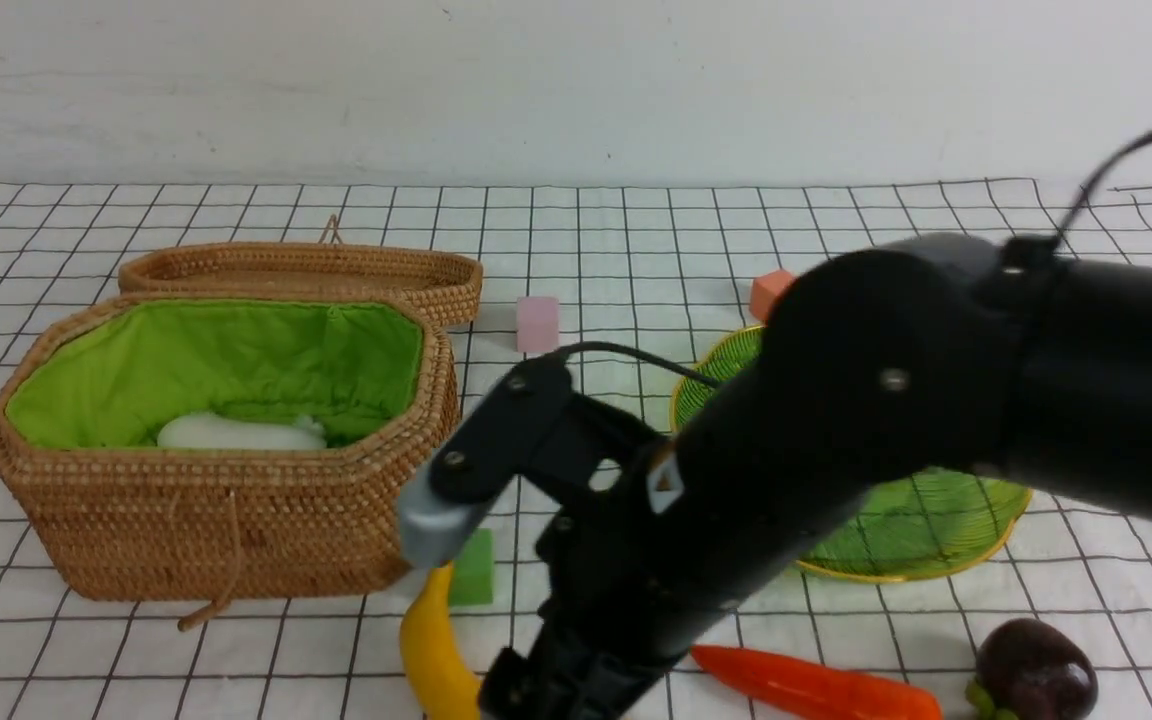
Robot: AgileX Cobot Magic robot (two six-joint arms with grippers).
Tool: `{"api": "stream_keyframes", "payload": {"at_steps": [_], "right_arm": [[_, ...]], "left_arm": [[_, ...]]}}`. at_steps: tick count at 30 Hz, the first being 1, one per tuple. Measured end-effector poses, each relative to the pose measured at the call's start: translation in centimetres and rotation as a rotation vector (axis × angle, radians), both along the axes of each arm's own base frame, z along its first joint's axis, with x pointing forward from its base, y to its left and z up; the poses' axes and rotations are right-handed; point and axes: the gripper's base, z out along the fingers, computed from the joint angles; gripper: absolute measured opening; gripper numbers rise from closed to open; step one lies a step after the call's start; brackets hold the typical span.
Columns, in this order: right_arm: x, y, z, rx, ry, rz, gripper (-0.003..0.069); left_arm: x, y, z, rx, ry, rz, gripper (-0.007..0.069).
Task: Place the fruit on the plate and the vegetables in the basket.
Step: Use the right arm to grab a banana and put it into the right plate
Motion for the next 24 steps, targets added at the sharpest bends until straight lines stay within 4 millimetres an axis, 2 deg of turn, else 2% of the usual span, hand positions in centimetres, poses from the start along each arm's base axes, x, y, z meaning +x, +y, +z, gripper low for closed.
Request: {"api": "stream_keyframes", "payload": {"at_steps": [3, 4, 8, 12, 13, 15, 16, 18, 21, 23, 24], "right_arm": [[1.3, 2.1, -1.7, -0.034, -0.006, 0.041, 0.0657], [1.4, 2.2, -1.7, -0.034, -0.009, 0.043, 0.0654], [2.7, 3.4, -4.8, -0.113, -0.005, 0.066, 0.0611], [3.5, 3.8, -8.7, -0.214, 0.012, 0.091, 0.0563], [3.6, 3.8, -9.1, -0.223, 0.014, 0.092, 0.0561], [3.9, 4.0, -11.4, -0.27, 0.037, 0.101, 0.0493], [4.0, 4.0, -11.6, -0.28, 0.032, 0.106, 0.0484], [4.3, 4.0, -11.7, -0.279, 0.026, 0.1, 0.0342], [4.7, 3.5, -11.3, -0.289, 0.051, 0.093, 0.0343], [4.9, 3.2, -10.8, -0.293, 0.066, 0.089, 0.0343], [5.8, 2.2, -9.2, -0.278, 0.075, 0.06, 0.0343]], "left_arm": [[0.0, 0.3, -0.1, 0.008, -0.024, 0.068, -0.0013], [-0.1, 0.3, -0.1, 0.006, -0.028, 0.075, -0.0013], [-0.7, 0.2, -1.4, -0.089, -0.068, 0.209, -0.0009], [0.6, 0.3, -4.2, -0.141, -0.119, 0.384, -0.0006], [0.6, 0.3, -4.1, -0.143, -0.127, 0.383, -0.0006], [1.4, 0.8, -6.3, -0.12, -0.112, 0.505, -0.0006], [1.5, 0.8, -6.4, -0.119, -0.11, 0.512, -0.0006], [1.8, 1.1, -8.3, -0.12, -0.067, 0.588, -0.0005], [2.1, 1.4, -10.6, -0.116, -0.002, 0.63, -0.0005], [2.2, 1.4, -11.5, -0.114, 0.024, 0.632, -0.0005], [2.3, 1.4, -12.8, -0.114, 0.067, 0.629, -0.0004]]}}
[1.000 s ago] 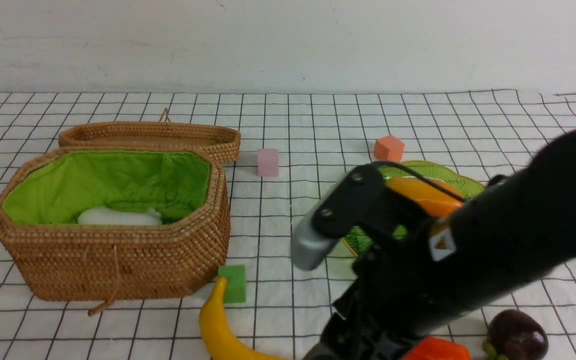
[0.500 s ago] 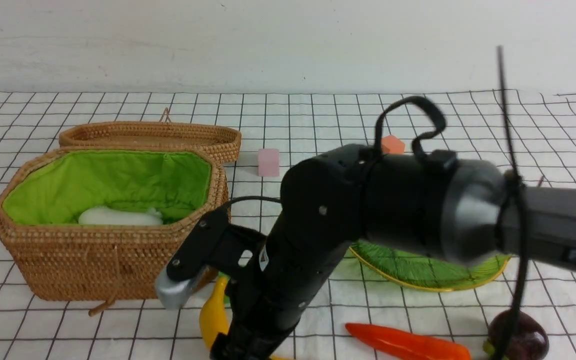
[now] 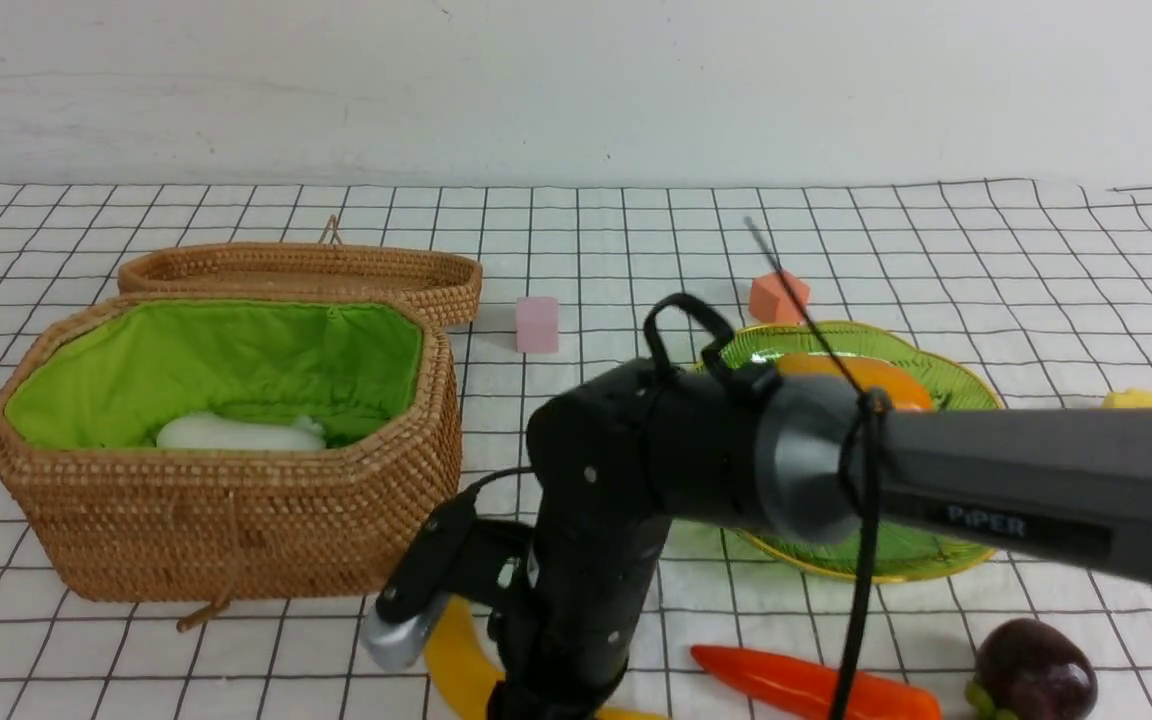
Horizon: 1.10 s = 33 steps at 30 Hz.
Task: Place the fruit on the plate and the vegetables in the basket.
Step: Use the right arm to grab a banana and put it into the right plate
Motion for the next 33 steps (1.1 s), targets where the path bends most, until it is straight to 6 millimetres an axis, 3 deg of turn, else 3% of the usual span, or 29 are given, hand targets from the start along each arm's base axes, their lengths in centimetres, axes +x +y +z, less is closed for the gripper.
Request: {"api": "stream_keyframes", "payload": {"at_steps": [1, 2, 4, 7, 10, 16, 23, 25, 28, 29, 33], "right_arm": [[0.8, -0.8, 1.2, 0.023, -0.015, -0.028, 0.0343], [0.8, -0.8, 1.2, 0.022, -0.013, -0.028, 0.0343], [3.6, -3.8, 4.8, 0.092, -0.068, -0.134, 0.0343], [7.5, -8.4, 7.2, 0.162, -0.102, -0.3, 0.0343], [9.9, -11.6, 6.6, 0.185, -0.09, -0.402, 0.0343], [12.7, -13.7, 3.1, 0.165, -0.081, -0.478, 0.0343], [13.3, -14.4, 2.2, 0.13, -0.09, -0.515, 0.0366], [13.2, -14.4, 2.4, 0.13, -0.085, -0.516, 0.0419], [12.5, -14.5, 3.6, 0.141, -0.071, -0.512, 0.0615], [12.2, -14.5, 4.3, 0.147, -0.067, -0.508, 0.0646], [10.8, -14.7, 7.2, 0.18, -0.056, -0.494, 0.0673]], "left_arm": [[0.1, 0.0, 0.0, 0.001, -0.013, -0.008, -0.0003], [0.1, 0.0, 0.0, 0.002, -0.019, -0.014, -0.0003], [0.2, -0.3, 0.0, 0.006, -0.04, -0.061, -0.0001], [0.4, -0.6, 0.1, 0.021, -0.062, -0.149, 0.0001], [0.5, -0.8, 0.2, 0.04, -0.087, -0.202, 0.0004], [0.5, -0.7, 0.4, 0.099, -0.095, -0.211, 0.0008], [0.5, -0.7, 0.4, 0.113, -0.094, -0.211, 0.001], [0.5, -0.7, 0.4, 0.113, -0.093, -0.211, 0.0013], [0.5, -0.6, 0.4, 0.119, -0.092, -0.211, 0.0019], [0.5, -0.6, 0.4, 0.119, -0.092, -0.211, 0.0019], [0.5, -0.6, 0.4, 0.119, -0.092, -0.211, 0.0023]]}}
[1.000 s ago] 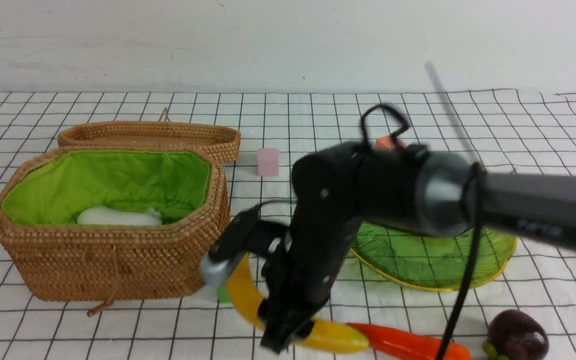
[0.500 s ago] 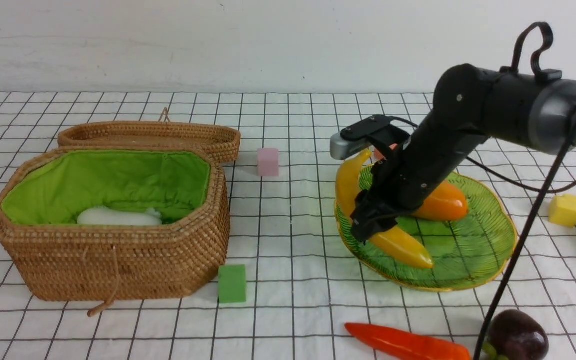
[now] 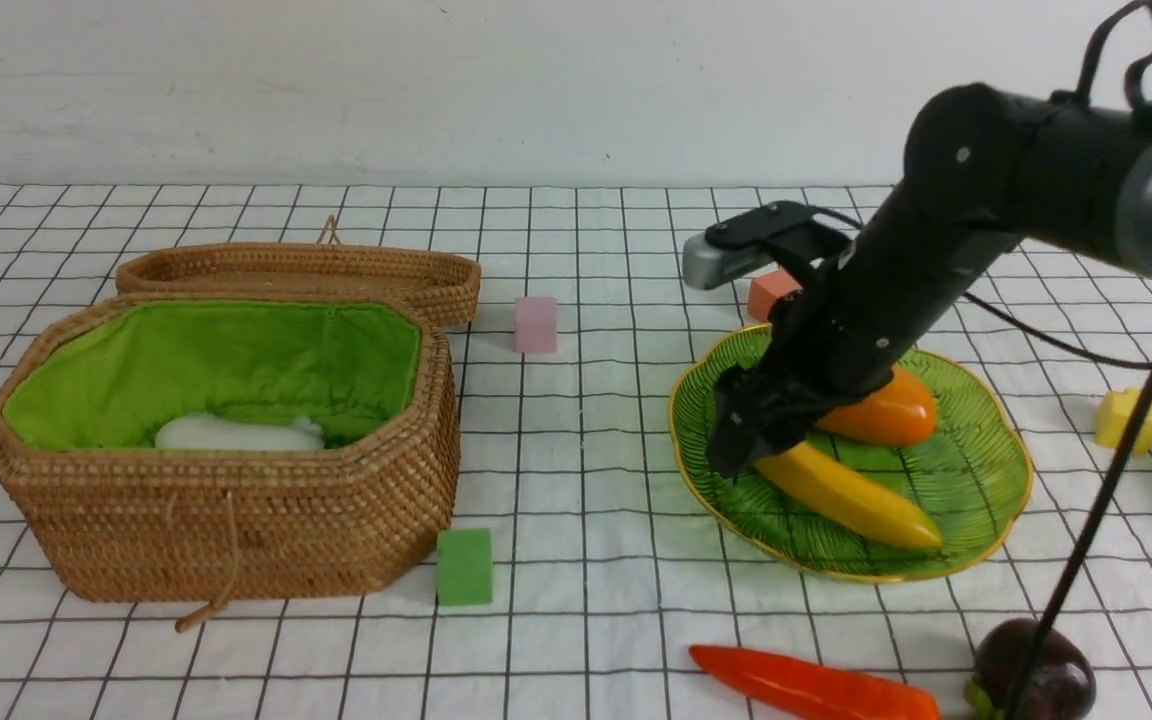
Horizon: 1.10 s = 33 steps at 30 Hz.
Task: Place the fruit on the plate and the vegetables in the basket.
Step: Use the right arm to grab a banana and put it into the right plate, then use the right arm to grab a carrot and put it into the left basket
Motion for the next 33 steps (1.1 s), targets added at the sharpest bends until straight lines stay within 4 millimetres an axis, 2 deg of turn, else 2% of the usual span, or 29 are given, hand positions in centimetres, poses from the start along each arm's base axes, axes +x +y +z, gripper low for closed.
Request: {"api": "stream_keyframes", "payload": {"at_steps": [3, 6, 9, 11, 12, 14, 17, 24, 27, 28, 29, 30, 33], "right_arm": [[-1.5, 0.0, 1.8, 0.021, 0.031, 0.041, 0.0646], [-3.1, 0.4, 1.8, 0.011, 0.078, 0.111, 0.0609], [-4.5, 0.8, 0.3, -0.015, 0.133, 0.172, 0.0585], [-6.0, 1.1, -2.0, -0.063, 0.187, 0.253, 0.0577], [-6.1, 1.0, -2.2, -0.068, 0.191, 0.258, 0.0577], [-7.7, 1.1, -4.4, -0.143, 0.223, 0.351, 0.0575], [-8.4, 1.1, -5.8, -0.202, 0.203, 0.387, 0.0574], [-8.0, 0.4, -8.3, -0.299, 0.134, 0.369, 0.0571], [-7.7, 0.4, -9.8, -0.316, 0.161, 0.366, 0.0533], [-7.6, 0.6, -9.9, -0.311, 0.162, 0.363, 0.0467], [-7.6, 0.6, -9.9, -0.311, 0.163, 0.362, 0.0442], [-7.5, 0.8, -9.7, -0.293, 0.174, 0.356, 0.031], [-7.4, 1.6, -8.9, -0.249, 0.2, 0.359, 0.0318]], "left_arm": [[0.0, 0.0, 0.0, 0.0, -0.001, 0.0, 0.0026], [0.0, 0.0, 0.1, 0.0, -0.013, -0.001, 0.0027], [0.1, 0.0, 0.2, 0.007, -0.019, -0.003, 0.0029], [0.1, 0.0, 0.2, 0.048, -0.018, -0.015, 0.0033], [0.1, 0.0, 0.2, 0.052, -0.017, -0.016, 0.0034], [0.0, 0.0, 0.0, 0.105, -0.001, -0.032, 0.0039], [0.0, 0.0, 0.0, 0.14, 0.006, -0.044, 0.0039], [0.0, 0.0, -0.1, 0.271, 0.014, -0.087, 0.0043], [0.0, 0.0, -0.1, 0.296, 0.024, -0.099, 0.0043], [0.0, 0.0, -0.1, 0.292, 0.024, -0.1, 0.0043], [0.0, 0.0, -0.1, 0.293, 0.024, -0.101, 0.0043], [0.0, -0.1, -0.1, 0.291, 0.023, -0.101, 0.0044], [0.0, -0.1, -0.1, 0.292, 0.023, -0.101, 0.0048]]}}
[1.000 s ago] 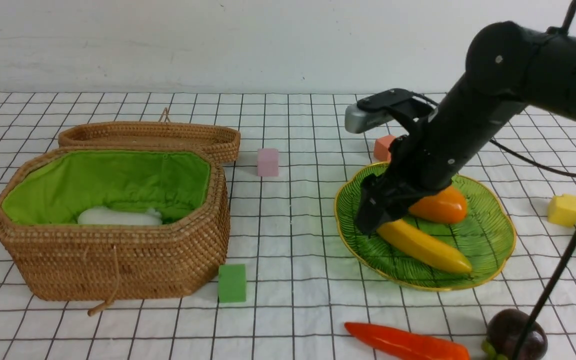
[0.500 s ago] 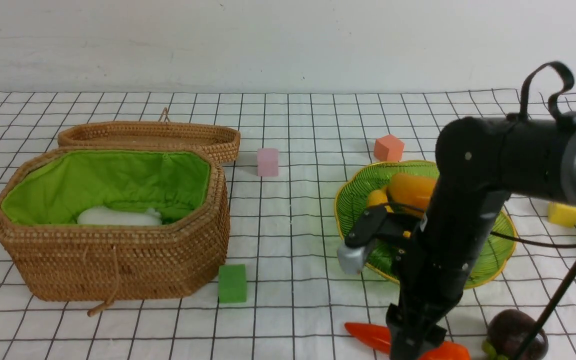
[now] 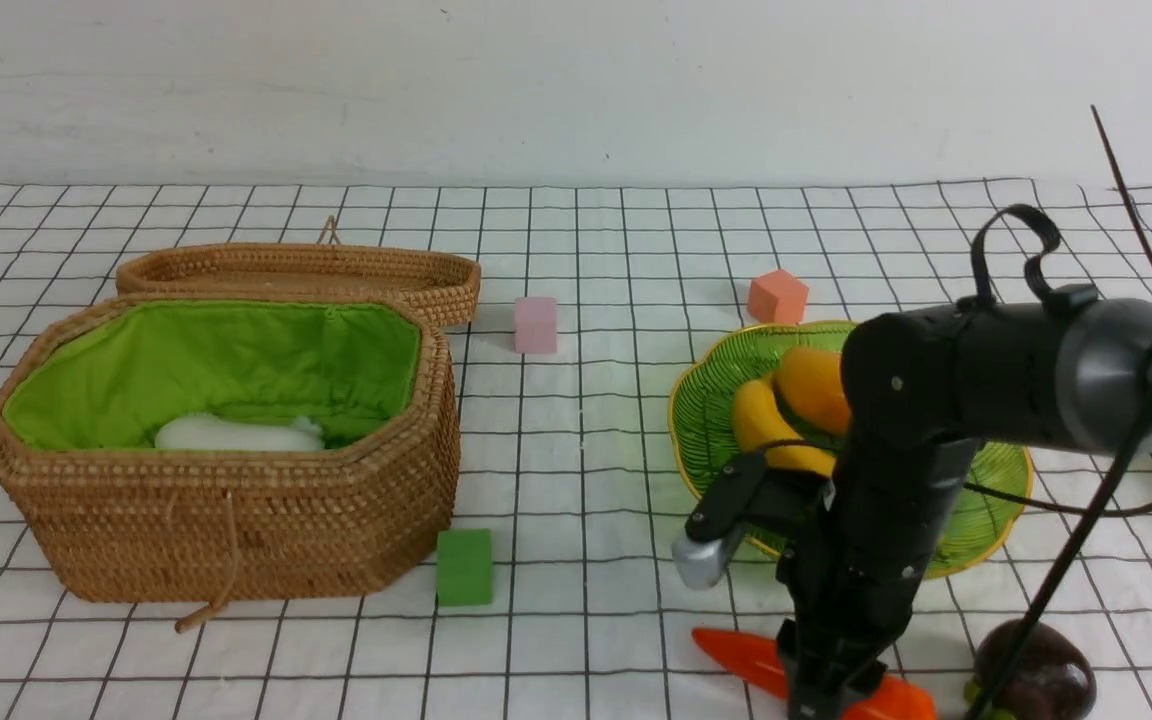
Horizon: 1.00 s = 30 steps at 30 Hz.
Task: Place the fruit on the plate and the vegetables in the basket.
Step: Use the right arm to grab a carrot and put it into the left basket
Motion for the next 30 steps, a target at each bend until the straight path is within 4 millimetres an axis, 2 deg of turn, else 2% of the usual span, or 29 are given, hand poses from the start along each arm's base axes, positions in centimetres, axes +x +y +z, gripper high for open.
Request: {"api": "stream_keyframes", "payload": {"at_steps": [2, 3, 4, 5, 6, 7, 8, 9, 10, 12, 13, 14, 15, 18, 20, 21, 23, 26, 28, 30], "right_arm": [[0.6, 1.9, 2.6, 0.076, -0.025, 0.01, 0.0319], [0.7, 2.2, 2.9, 0.085, -0.031, 0.014, 0.0319], [1.1, 3.0, 4.3, 0.125, -0.06, 0.018, 0.0319], [1.8, 5.3, 8.0, 0.236, -0.141, 0.034, 0.0319], [2.1, 6.7, 10.1, 0.304, -0.198, 0.044, 0.0319], [2.1, 7.0, 10.5, 0.327, -0.209, 0.041, 0.0319], [2.5, 9.1, 13.3, 0.445, -0.291, 0.039, 0.0319], [2.6, 9.7, 14.0, 0.482, -0.314, 0.037, 0.0319], [2.8, 11.9, 16.2, 0.605, -0.391, 0.032, 0.0319], [3.5, 15.2, 17.9, 0.761, -0.491, 0.02, 0.0319], [3.6, 15.5, 18.0, 0.768, -0.501, 0.021, 0.0319], [4.1, 17.3, 17.5, 0.815, -0.54, 0.01, 0.0319], [4.5, 18.2, 17.4, 0.843, -0.571, 0.0, 0.0319], [5.8, 20.6, 14.9, 0.856, -0.594, -0.017, 0.0319], [6.7, 21.4, 12.9, 0.847, -0.577, -0.044, 0.033], [6.8, 21.6, 12.6, 0.846, -0.572, -0.047, 0.0333], [7.1, 21.9, 11.1, 0.822, -0.543, -0.061, 0.0444], [6.8, 21.7, 11.2, 0.788, -0.52, -0.026, 0.0621], [6.3, 21.4, 11.7, 0.761, -0.511, 0.011, 0.0658], [5.4, 20.1, 13.7, 0.717, -0.48, 0.071, 0.0674]], "left_arm": [[0.0, 0.0, 0.0, 0.0, 0.0, 0.0, 0.0052], [0.0, 0.0, 0.0, 0.0, 0.0, 0.0, 0.0053], [0.0, 0.0, 0.0, 0.0, 0.0, 0.0, 0.0054], [0.0, 0.0, 0.0, 0.0, 0.001, 0.0, 0.0055], [0.0, 0.0, 0.0, 0.0, 0.001, 0.0, 0.0057], [0.0, 0.0, 0.0, 0.0, 0.001, 0.0, 0.0057], [0.0, 0.0, 0.0, 0.0, 0.001, 0.0, 0.0058], [0.0, 0.0, 0.0, 0.001, 0.001, 0.0, 0.0058], [0.0, 0.0, 0.0, 0.001, 0.001, 0.0, 0.0059], [0.0, 0.0, 0.0, 0.001, 0.001, 0.0, 0.006], [0.0, 0.0, 0.0, 0.001, 0.001, 0.0, 0.006], [0.0, 0.0, 0.0, 0.001, 0.001, 0.0, 0.0061], [0.0, 0.0, 0.0, 0.001, 0.001, 0.0, 0.0061], [0.0, 0.0, 0.0, 0.001, 0.001, 0.0, 0.0064], [0.0, 0.0, 0.0, 0.001, 0.001, 0.0, 0.0069], [0.0, 0.0, 0.0, 0.001, 0.001, 0.0, 0.007], [0.0, 0.0, 0.0, 0.002, 0.001, -0.001, 0.0074], [0.0, 0.0, 0.0, 0.002, 0.001, -0.001, 0.0076], [0.0, 0.0, 0.0, 0.002, 0.001, -0.001, 0.0077], [0.0, 0.0, 0.0, 0.003, 0.001, -0.001, 0.0079]]}}
